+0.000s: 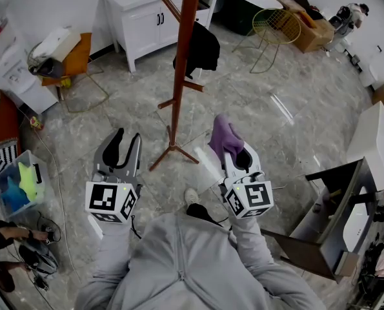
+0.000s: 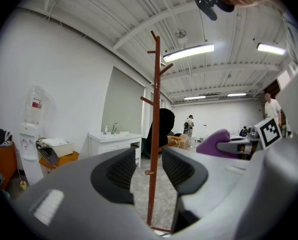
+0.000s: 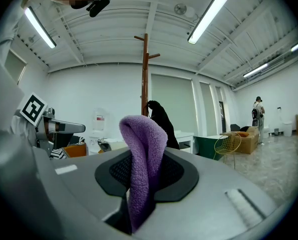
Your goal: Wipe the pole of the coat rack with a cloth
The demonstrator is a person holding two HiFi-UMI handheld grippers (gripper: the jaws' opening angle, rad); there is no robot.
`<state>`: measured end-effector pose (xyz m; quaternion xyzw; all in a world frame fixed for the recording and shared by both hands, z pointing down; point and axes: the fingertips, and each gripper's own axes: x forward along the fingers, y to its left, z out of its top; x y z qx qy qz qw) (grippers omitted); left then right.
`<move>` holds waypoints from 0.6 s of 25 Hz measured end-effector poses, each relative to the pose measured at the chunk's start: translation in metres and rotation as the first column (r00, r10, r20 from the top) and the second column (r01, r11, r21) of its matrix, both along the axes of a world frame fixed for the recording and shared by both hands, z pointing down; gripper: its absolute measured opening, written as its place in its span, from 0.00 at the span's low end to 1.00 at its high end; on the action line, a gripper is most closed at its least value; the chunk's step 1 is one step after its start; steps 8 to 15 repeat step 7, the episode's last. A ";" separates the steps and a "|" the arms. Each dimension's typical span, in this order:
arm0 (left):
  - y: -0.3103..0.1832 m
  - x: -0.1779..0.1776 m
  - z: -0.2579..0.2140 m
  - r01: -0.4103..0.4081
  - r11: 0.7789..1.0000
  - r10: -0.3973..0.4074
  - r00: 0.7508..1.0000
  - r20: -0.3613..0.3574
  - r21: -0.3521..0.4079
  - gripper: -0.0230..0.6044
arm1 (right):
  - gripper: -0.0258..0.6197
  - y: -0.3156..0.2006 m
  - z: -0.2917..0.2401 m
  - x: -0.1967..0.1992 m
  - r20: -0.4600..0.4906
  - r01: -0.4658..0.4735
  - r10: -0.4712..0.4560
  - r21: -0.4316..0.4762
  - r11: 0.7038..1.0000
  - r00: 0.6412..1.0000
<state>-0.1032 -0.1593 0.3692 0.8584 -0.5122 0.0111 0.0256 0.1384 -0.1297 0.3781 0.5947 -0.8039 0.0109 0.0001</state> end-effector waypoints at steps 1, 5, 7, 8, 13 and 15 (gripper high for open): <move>0.000 0.000 0.000 -0.001 1.000 0.001 1.000 0.000 0.000 0.31 | 0.16 0.001 0.000 0.000 0.000 0.000 0.000 0.000 1.000 1.000; 0.002 0.002 0.000 -0.004 1.000 0.004 1.000 -0.001 0.002 0.31 | 0.16 0.003 0.001 0.001 0.003 -0.001 0.001 -0.002 1.000 1.000; 0.002 0.004 -0.001 -0.006 1.000 0.006 1.000 -0.003 0.003 0.31 | 0.16 0.004 0.001 0.002 0.003 0.000 0.000 -0.003 1.000 1.000; 0.002 0.004 -0.001 -0.006 1.000 0.006 1.000 -0.003 0.003 0.31 | 0.16 0.004 0.001 0.002 0.003 0.000 0.000 -0.003 1.000 1.000; 0.002 0.004 -0.001 -0.006 1.000 0.006 1.000 -0.003 0.003 0.31 | 0.16 0.004 0.001 0.002 0.003 0.000 0.000 -0.003 1.000 1.000; 0.002 0.004 -0.001 -0.006 1.000 0.006 1.000 -0.003 0.003 0.31 | 0.16 0.004 0.001 0.002 0.003 0.000 0.000 -0.003 1.000 1.000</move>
